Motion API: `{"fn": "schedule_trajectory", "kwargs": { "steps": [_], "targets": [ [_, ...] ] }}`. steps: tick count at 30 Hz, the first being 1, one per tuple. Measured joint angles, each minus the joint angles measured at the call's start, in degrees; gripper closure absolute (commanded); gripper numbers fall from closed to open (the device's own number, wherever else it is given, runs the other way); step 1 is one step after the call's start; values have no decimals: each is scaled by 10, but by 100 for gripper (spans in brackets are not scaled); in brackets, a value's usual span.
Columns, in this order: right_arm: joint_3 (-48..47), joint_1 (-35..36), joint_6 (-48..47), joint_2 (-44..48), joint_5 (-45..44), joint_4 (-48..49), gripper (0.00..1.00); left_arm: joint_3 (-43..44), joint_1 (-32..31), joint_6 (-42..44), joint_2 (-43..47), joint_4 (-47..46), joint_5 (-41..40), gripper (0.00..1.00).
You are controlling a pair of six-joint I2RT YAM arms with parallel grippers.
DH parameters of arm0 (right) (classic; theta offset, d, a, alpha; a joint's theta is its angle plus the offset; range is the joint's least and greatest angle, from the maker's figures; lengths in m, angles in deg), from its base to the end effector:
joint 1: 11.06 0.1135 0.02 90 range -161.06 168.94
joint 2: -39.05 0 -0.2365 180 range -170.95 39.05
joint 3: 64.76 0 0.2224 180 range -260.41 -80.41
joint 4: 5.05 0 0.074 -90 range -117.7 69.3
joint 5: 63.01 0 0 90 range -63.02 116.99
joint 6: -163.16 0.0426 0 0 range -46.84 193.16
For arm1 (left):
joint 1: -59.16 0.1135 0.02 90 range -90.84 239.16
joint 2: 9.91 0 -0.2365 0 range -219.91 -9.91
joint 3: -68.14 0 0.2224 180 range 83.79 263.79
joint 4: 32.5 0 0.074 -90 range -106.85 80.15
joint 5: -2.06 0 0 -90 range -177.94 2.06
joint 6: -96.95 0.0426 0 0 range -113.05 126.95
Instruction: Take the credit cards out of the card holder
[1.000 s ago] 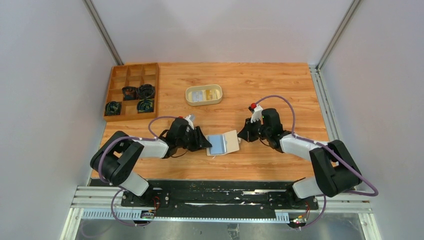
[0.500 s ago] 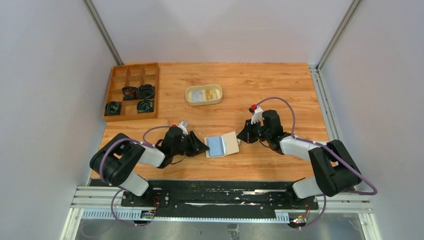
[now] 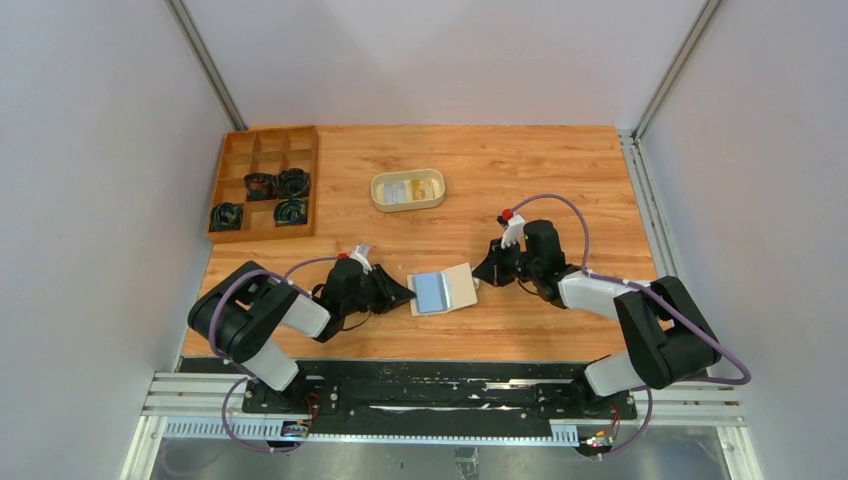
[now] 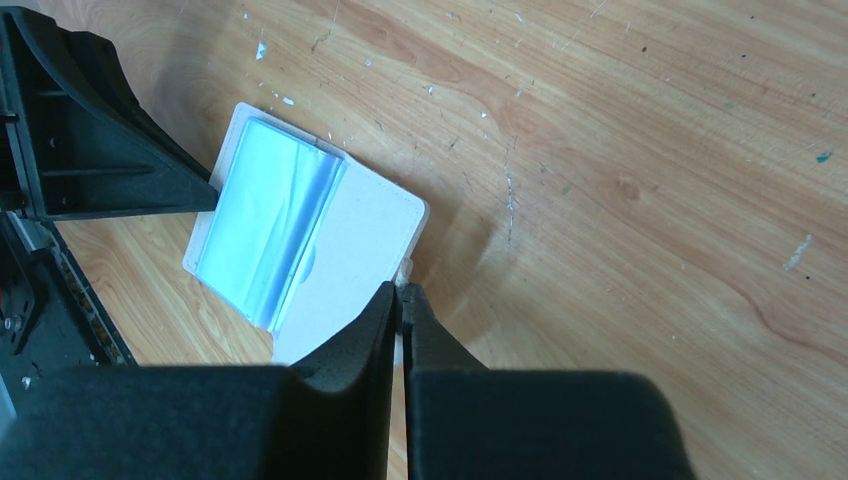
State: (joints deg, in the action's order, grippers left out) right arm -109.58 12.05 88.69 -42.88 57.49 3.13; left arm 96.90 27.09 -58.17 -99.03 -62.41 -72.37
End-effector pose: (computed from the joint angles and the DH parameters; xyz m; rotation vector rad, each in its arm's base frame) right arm 0.2316 0.1223 0.1599 -0.4790 2.0873 0.9566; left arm 0.1850 -0.1294 0.0984 -0.4937 2.3121 -1.2246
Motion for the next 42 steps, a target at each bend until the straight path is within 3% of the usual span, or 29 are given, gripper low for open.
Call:
{"fn": "schedule_trajectory", "kwargs": {
  "steps": [3,9,11,14,18,20,21,24,30,36,42],
  "targets": [
    [0,0,0,0,0,3,94,-3,0,-16,-34,-55,9,100],
    [0,-2,0,0,-1,4,93,-27,0,-69,-131,-224,25,100],
    [0,-3,0,0,-1,4,85,-36,0,-90,-171,-291,30,100],
    [0,-3,0,4,-2,-2,64,-44,0,-115,-223,-372,37,100],
    [-3,-3,1,34,-7,-26,48,-49,0,-119,-231,-390,38,100],
    [-10,-3,-1,59,-12,-47,38,-48,0,-113,-216,-373,39,100],
    [-16,-3,-1,70,-14,-57,25,-47,0,-108,-202,-360,40,100],
    [-59,0,-15,110,-28,-104,19,-27,-3,-70,-118,-256,37,100],
    [-175,69,-47,120,-105,-197,16,57,-8,39,45,3,-9,100],
    [-232,156,-22,19,-186,-227,19,83,-9,80,36,108,-23,100],
    [-246,191,30,-77,-222,-247,21,83,-9,90,33,142,-26,100]
  ]
}}
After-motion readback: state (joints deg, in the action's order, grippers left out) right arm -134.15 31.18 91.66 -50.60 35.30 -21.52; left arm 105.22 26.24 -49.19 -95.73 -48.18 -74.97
